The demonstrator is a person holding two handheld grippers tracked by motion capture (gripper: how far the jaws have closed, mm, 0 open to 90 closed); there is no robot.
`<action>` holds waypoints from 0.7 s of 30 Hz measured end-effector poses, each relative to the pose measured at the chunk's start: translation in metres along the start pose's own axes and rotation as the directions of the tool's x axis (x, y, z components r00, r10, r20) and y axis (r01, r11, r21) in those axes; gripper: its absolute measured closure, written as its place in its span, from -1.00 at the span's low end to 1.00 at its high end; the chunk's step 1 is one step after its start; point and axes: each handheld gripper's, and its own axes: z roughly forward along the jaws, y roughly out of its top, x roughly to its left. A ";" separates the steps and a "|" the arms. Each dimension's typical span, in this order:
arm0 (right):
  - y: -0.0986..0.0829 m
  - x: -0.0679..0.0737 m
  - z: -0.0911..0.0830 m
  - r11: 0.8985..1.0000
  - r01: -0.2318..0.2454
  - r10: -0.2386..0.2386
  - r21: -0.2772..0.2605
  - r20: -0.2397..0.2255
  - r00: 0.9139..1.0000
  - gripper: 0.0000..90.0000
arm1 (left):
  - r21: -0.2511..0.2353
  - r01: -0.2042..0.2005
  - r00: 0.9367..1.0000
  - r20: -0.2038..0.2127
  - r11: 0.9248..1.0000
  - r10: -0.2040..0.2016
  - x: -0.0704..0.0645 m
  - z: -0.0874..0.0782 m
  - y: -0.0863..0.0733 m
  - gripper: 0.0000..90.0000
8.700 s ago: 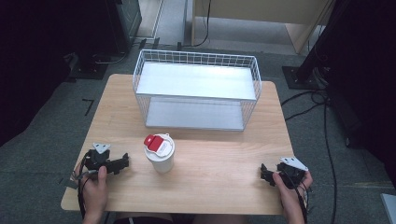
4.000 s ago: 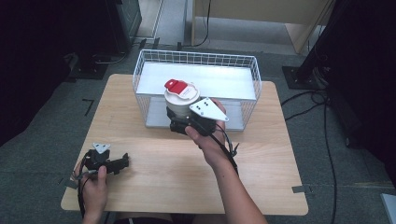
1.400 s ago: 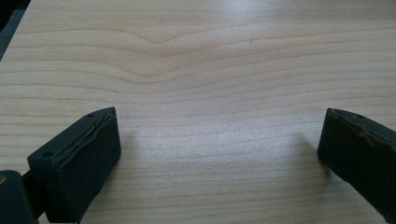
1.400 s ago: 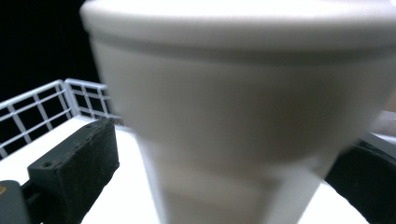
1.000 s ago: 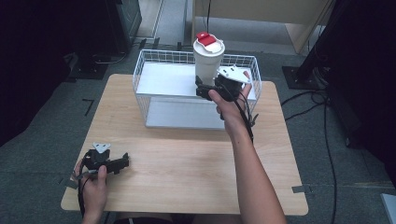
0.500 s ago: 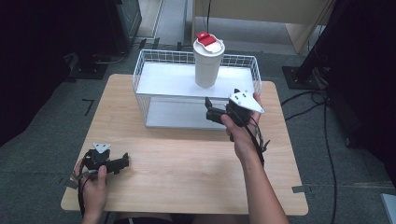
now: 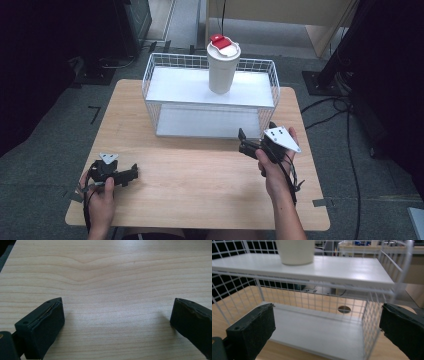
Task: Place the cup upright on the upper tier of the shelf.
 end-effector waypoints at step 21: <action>-0.086 -0.089 -0.055 0.983 -0.169 0.154 0.072 0.183 0.971 -1.00 | 0.001 -0.004 1.000 0.004 1.000 0.004 0.000 0.000 0.000 -1.00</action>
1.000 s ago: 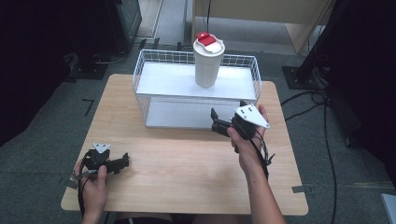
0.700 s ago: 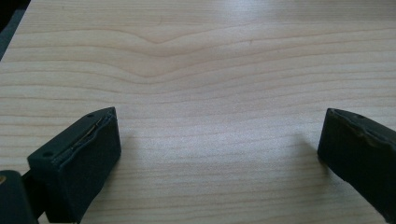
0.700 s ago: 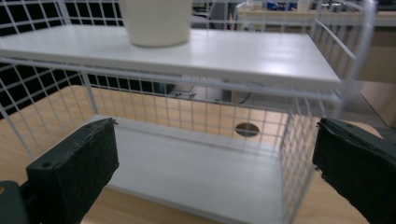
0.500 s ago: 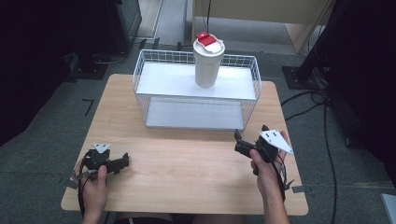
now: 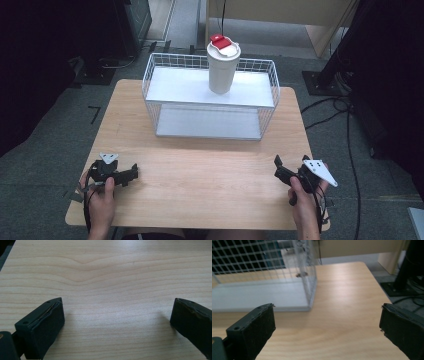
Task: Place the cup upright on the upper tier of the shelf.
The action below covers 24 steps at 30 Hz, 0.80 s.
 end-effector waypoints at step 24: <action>-0.050 -0.059 -0.019 0.966 0.091 -0.130 0.243 0.150 0.980 -1.00 | 0.000 -0.002 1.000 0.001 1.000 0.002 0.000 0.000 0.000 -1.00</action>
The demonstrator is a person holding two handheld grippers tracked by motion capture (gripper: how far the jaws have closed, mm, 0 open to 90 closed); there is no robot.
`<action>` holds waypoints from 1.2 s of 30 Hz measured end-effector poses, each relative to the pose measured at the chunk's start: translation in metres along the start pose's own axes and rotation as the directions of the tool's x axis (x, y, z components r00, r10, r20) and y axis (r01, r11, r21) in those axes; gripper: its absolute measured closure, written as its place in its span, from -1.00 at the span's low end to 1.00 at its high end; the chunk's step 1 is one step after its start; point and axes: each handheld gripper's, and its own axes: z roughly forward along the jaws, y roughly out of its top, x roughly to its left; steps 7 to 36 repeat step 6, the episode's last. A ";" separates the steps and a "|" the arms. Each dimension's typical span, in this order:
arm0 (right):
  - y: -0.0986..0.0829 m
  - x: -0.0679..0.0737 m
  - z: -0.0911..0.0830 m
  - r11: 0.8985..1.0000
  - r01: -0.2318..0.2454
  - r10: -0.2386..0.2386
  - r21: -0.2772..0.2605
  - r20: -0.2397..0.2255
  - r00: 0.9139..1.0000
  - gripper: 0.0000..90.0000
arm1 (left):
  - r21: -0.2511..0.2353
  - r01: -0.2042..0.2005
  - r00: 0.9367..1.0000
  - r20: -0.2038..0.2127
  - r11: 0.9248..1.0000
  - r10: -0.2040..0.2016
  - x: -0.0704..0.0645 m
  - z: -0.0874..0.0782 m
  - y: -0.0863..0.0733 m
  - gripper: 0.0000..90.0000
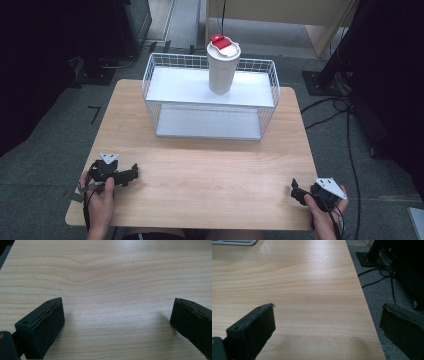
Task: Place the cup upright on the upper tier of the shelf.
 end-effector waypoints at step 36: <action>-0.008 0.003 -0.010 0.999 0.049 -0.049 0.021 -0.010 0.999 -1.00 | 0.000 0.001 1.000 0.000 1.000 -0.001 0.000 0.000 0.000 -1.00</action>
